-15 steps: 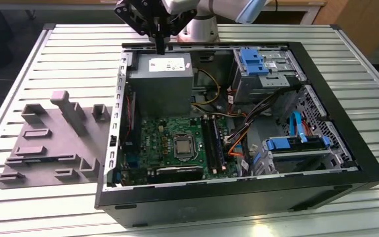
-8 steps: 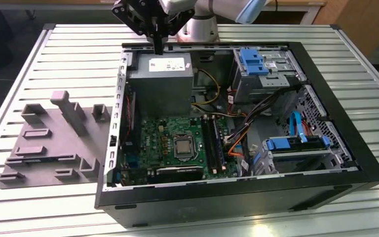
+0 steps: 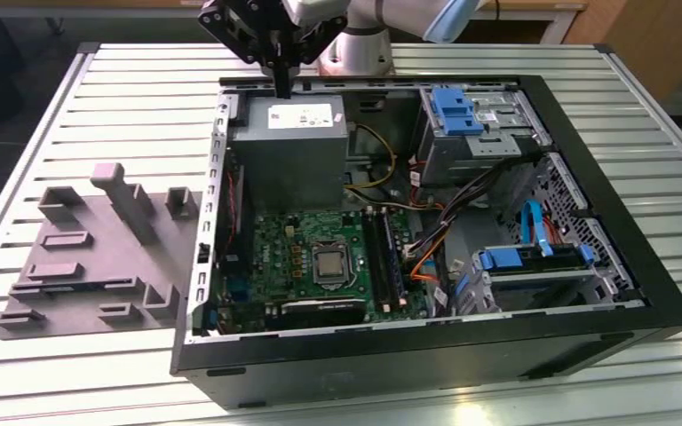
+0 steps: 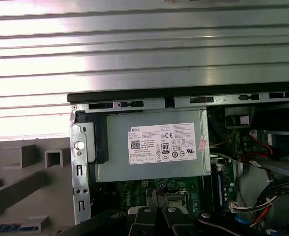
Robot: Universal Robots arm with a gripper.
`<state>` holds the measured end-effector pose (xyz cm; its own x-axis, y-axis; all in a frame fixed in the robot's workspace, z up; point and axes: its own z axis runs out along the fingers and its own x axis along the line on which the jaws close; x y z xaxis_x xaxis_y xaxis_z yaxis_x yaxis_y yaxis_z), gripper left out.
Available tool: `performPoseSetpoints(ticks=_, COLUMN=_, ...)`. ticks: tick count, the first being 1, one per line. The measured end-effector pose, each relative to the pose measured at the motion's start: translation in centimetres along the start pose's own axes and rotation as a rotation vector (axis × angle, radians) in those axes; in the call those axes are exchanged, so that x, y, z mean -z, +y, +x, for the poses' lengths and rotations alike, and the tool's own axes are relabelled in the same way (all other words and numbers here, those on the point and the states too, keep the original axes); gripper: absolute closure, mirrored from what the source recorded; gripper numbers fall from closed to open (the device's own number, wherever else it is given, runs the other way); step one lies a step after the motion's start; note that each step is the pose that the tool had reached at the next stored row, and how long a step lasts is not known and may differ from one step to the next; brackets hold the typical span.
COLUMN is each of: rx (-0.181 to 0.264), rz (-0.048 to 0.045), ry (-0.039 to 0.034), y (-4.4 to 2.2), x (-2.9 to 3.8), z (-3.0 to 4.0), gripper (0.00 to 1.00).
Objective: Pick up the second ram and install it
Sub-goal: 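Reach for the second ram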
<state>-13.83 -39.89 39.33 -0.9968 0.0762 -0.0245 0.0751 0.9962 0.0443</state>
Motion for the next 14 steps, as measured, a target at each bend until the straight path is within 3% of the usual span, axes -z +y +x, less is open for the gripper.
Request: performPoseSetpoints(ticks=14, rx=0.0, rz=-0.0001, ry=-0.0001, y=-0.05, x=0.02, z=0.63, gripper=0.89)
